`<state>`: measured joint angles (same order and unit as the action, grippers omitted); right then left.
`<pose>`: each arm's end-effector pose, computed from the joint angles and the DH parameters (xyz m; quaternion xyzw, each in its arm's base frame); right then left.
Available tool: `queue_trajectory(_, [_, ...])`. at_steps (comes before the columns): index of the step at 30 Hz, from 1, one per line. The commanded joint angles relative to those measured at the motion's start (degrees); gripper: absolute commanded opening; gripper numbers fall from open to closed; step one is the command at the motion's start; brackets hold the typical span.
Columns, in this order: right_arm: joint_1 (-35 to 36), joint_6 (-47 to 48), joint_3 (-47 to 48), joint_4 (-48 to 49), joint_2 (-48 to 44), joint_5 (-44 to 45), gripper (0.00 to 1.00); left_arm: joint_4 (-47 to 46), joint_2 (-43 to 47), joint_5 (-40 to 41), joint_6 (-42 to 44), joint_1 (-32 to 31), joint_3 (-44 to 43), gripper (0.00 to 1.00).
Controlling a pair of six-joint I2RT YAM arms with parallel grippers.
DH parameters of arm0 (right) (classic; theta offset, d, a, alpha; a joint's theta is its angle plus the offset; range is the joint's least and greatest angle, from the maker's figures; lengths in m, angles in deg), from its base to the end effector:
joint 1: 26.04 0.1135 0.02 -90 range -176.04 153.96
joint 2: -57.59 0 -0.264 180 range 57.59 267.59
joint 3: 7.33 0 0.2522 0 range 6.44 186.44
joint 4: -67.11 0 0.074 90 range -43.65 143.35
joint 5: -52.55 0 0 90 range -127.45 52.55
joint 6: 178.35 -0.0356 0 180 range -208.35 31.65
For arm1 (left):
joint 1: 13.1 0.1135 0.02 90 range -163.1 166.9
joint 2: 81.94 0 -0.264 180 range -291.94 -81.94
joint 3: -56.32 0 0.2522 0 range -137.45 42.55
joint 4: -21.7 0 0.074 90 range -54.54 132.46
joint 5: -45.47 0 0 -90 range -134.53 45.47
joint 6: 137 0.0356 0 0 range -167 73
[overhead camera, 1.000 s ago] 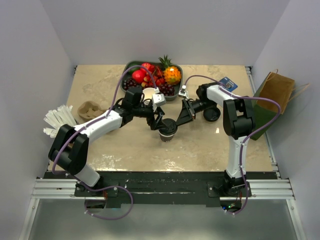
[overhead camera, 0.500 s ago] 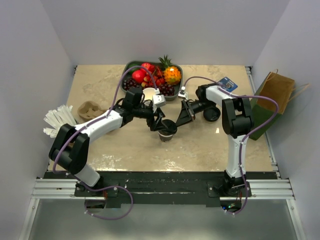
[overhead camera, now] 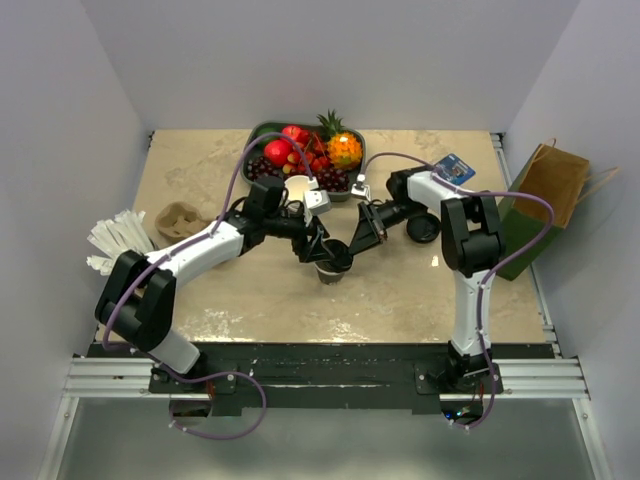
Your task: Pack the takeout coffee
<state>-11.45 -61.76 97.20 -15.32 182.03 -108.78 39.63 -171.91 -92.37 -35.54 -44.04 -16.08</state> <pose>0.3672 0.1304 0.1619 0.2254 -0.7782 -0.5856 0.0262 0.2780 -0.1974 0.2445 0.4670 0.6905 -0.4261 0.3515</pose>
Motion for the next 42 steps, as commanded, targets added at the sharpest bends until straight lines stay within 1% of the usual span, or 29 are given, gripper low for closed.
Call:
queue_trajectory(1, [1.2,0.0,1.6,0.2,-3.9,0.9,0.35,-0.7,3.0,-1.6,-0.3,-0.4,0.2,0.70])
queue_trajectory(5, [1.6,-0.7,1.7,0.5,-4.6,1.4,0.34,0.4,3.2,-1.4,1.0,-0.4,0.4,0.69])
queue_trajectory(9, [1.9,-1.5,1.8,1.2,-5.5,1.7,0.34,0.3,3.7,0.5,1.3,-0.4,1.0,0.69])
queue_trajectory(15, [2.6,-2.2,1.8,1.4,-6.6,2.6,0.34,0.6,4.5,5.6,1.7,-0.4,2.5,0.72])
queue_trajectory(21, [3.5,-3.5,1.7,2.4,-6.7,3.6,0.34,0.6,5.5,8.1,1.1,-0.4,3.8,0.73])
queue_trajectory(29, [4.0,-5.3,2.1,3.9,-6.9,4.6,0.33,0.4,6.2,9.9,0.9,-0.4,4.1,0.74])
queue_trajectory(39, [4.7,-6.5,3.5,4.5,-8.9,7.2,0.33,0.7,7.1,9.9,0.9,-0.1,4.9,0.74])
queue_trajectory(42, [5.5,-8.6,3.1,5.9,-9.5,7.3,0.33,1.0,7.2,10.1,1.0,0.0,5.4,0.74])
